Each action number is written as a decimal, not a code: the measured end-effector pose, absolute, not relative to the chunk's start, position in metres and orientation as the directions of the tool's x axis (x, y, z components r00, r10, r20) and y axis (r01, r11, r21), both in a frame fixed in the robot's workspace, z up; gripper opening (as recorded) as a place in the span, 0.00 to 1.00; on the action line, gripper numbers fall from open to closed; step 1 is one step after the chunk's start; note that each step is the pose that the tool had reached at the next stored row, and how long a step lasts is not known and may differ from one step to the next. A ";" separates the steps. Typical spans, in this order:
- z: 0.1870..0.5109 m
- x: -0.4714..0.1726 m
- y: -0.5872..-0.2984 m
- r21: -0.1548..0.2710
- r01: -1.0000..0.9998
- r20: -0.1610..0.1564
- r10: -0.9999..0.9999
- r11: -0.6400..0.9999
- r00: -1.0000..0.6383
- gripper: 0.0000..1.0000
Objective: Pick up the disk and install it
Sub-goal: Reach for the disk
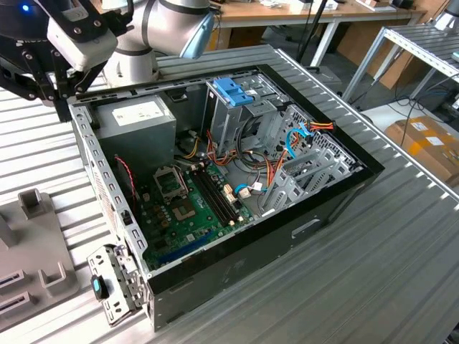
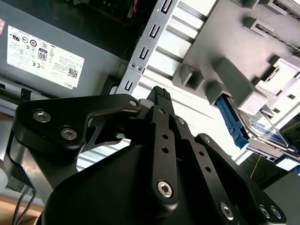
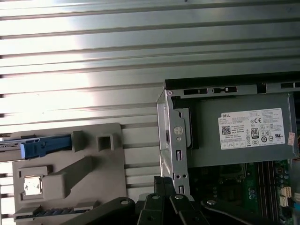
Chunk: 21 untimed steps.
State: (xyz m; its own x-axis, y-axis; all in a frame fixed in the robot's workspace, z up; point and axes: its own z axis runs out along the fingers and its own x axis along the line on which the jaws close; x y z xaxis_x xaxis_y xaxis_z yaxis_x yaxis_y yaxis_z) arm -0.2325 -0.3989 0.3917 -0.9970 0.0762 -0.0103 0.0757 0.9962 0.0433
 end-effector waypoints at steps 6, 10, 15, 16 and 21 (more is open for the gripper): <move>0.392 -0.239 -0.399 0.043 0.076 -0.010 0.076 0.996 -0.997 0.11; 0.392 -0.245 -0.399 0.043 0.076 -0.010 0.076 0.996 -0.997 0.11; 0.391 -0.250 -0.399 0.043 0.076 -0.010 0.076 0.996 -0.997 0.11; 0.391 -0.251 -0.399 0.043 0.076 -0.010 0.076 0.996 -0.997 0.11; 0.391 -0.257 -0.399 0.043 0.076 -0.010 0.076 0.996 -0.997 0.11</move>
State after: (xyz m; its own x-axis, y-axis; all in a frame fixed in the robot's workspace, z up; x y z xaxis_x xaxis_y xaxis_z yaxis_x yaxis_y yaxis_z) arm -0.2569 -0.3989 0.3914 -0.9970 0.0762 -0.0103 0.0757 0.9962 0.0432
